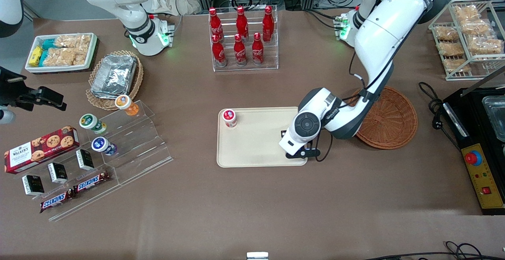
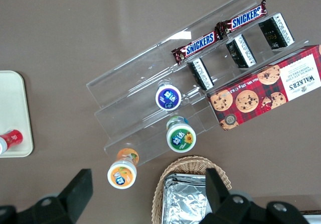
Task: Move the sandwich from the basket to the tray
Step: 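Lower the sandwich onto the tray and open the left gripper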
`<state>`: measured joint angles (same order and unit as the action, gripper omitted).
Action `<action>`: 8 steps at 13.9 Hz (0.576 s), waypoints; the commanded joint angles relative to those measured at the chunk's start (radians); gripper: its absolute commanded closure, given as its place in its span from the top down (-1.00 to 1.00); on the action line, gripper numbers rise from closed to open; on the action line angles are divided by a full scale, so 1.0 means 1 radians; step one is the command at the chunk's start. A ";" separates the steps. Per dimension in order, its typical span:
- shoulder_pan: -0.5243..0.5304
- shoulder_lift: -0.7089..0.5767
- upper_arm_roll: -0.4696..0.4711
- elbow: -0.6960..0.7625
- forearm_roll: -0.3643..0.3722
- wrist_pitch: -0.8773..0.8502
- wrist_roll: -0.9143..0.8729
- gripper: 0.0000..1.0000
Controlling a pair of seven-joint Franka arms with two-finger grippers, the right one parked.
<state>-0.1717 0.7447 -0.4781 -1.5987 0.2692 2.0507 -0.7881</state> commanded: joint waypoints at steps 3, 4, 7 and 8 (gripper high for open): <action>0.000 -0.082 0.003 0.068 0.001 -0.150 0.000 1.00; 0.000 -0.100 0.003 0.089 -0.001 -0.183 0.009 1.00; 0.001 -0.157 0.004 0.137 -0.041 -0.257 0.013 1.00; 0.001 -0.177 0.004 0.150 -0.042 -0.280 0.015 1.00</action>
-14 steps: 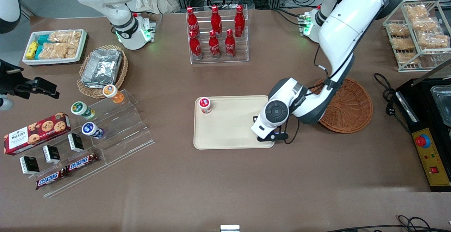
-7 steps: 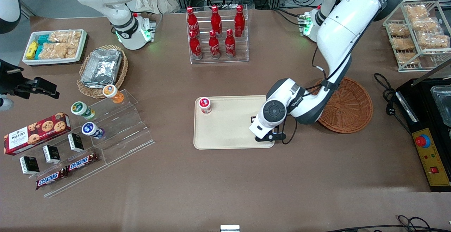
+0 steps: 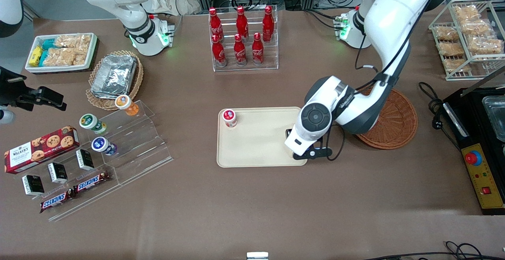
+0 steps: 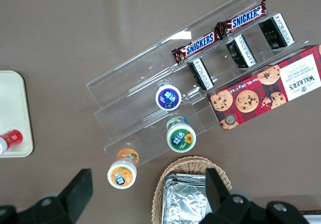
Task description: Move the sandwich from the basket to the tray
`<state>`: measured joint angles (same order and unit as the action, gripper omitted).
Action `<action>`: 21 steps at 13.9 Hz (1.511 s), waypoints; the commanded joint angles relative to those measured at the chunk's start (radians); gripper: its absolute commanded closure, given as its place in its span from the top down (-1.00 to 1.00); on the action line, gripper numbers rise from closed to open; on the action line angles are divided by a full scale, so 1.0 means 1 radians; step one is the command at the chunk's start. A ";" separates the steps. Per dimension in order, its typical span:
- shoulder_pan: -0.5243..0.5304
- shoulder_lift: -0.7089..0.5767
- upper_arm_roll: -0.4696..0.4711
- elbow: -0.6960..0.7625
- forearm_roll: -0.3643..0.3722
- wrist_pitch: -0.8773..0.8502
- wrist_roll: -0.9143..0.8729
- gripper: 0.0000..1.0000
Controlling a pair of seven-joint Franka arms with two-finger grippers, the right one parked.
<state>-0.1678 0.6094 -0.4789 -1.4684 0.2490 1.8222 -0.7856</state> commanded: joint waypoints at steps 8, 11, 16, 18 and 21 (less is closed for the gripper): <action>0.212 -0.172 0.002 0.037 -0.050 -0.207 0.310 1.00; 0.266 -0.212 0.038 0.027 -0.051 -0.238 0.461 1.00; 0.209 -0.353 0.305 -0.030 -0.177 -0.241 0.732 1.00; 0.177 -0.413 0.393 -0.065 -0.197 -0.239 0.787 1.00; 0.169 -0.485 0.448 -0.113 -0.198 -0.233 0.809 1.00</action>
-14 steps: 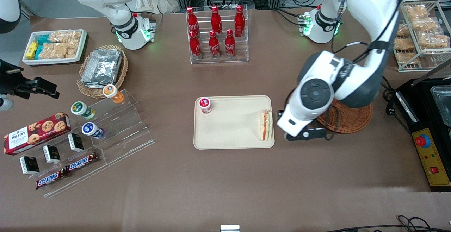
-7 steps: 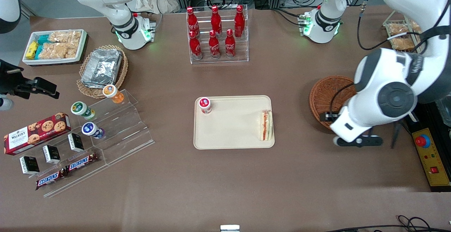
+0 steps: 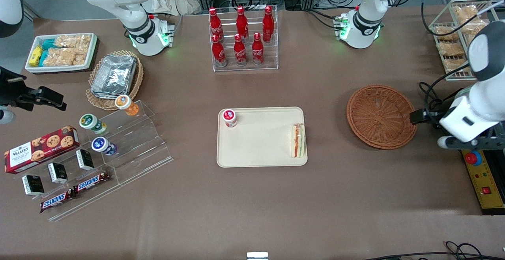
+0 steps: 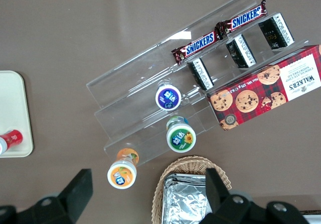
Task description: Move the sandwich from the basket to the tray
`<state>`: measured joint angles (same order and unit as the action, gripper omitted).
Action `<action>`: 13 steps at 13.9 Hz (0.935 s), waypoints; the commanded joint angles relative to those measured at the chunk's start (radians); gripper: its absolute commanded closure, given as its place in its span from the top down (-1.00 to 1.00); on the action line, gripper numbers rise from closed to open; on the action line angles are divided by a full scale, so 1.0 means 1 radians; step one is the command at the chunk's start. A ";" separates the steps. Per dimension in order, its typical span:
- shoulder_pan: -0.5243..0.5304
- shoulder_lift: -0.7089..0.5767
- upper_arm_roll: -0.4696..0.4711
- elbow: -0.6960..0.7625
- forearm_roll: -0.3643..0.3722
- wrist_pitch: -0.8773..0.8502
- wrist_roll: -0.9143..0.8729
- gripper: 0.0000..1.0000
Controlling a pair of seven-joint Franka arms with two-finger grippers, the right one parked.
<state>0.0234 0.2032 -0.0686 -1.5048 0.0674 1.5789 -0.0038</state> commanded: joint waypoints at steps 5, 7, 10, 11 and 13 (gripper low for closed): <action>-0.020 -0.108 0.056 -0.089 -0.031 0.016 0.031 1.00; -0.017 -0.100 0.055 -0.077 -0.031 0.015 0.033 1.00; -0.014 -0.091 0.055 -0.060 -0.031 0.012 0.031 1.00; -0.014 -0.091 0.055 -0.060 -0.031 0.012 0.031 1.00; -0.014 -0.091 0.055 -0.060 -0.031 0.012 0.031 1.00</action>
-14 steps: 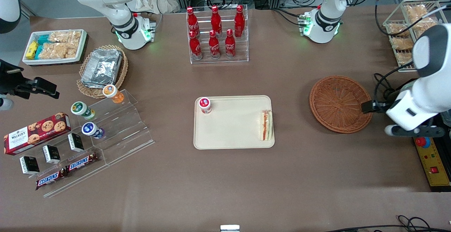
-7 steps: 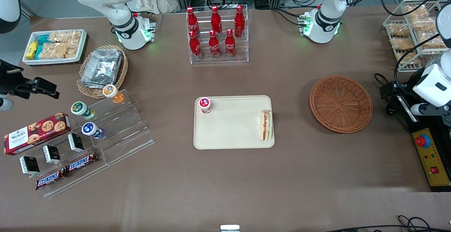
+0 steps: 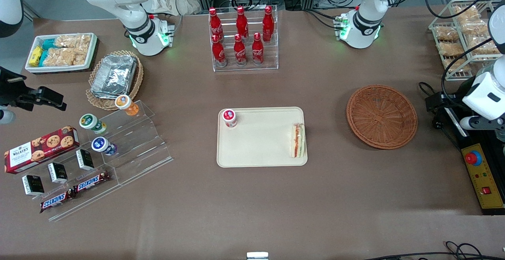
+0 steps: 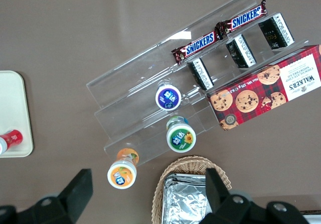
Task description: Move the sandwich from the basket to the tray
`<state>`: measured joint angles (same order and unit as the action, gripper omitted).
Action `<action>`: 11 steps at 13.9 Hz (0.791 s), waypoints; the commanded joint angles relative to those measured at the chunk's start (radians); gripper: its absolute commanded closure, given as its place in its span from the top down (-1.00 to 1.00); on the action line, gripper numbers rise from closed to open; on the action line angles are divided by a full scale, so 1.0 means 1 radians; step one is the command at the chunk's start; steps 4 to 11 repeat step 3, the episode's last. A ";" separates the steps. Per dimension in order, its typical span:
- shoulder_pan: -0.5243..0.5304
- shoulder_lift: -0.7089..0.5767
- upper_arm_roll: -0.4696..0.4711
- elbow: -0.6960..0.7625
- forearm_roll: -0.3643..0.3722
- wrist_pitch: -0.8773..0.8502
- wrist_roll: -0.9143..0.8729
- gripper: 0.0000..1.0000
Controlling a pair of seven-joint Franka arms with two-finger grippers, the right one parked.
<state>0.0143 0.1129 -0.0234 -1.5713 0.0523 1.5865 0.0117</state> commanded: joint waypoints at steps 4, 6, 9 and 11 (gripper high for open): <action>-0.002 -0.001 0.010 0.007 -0.016 0.004 0.016 1.00; -0.002 -0.001 0.010 0.007 -0.016 0.004 0.016 1.00; -0.002 -0.001 0.010 0.007 -0.016 0.004 0.016 1.00; -0.002 -0.001 0.010 0.007 -0.016 0.004 0.016 1.00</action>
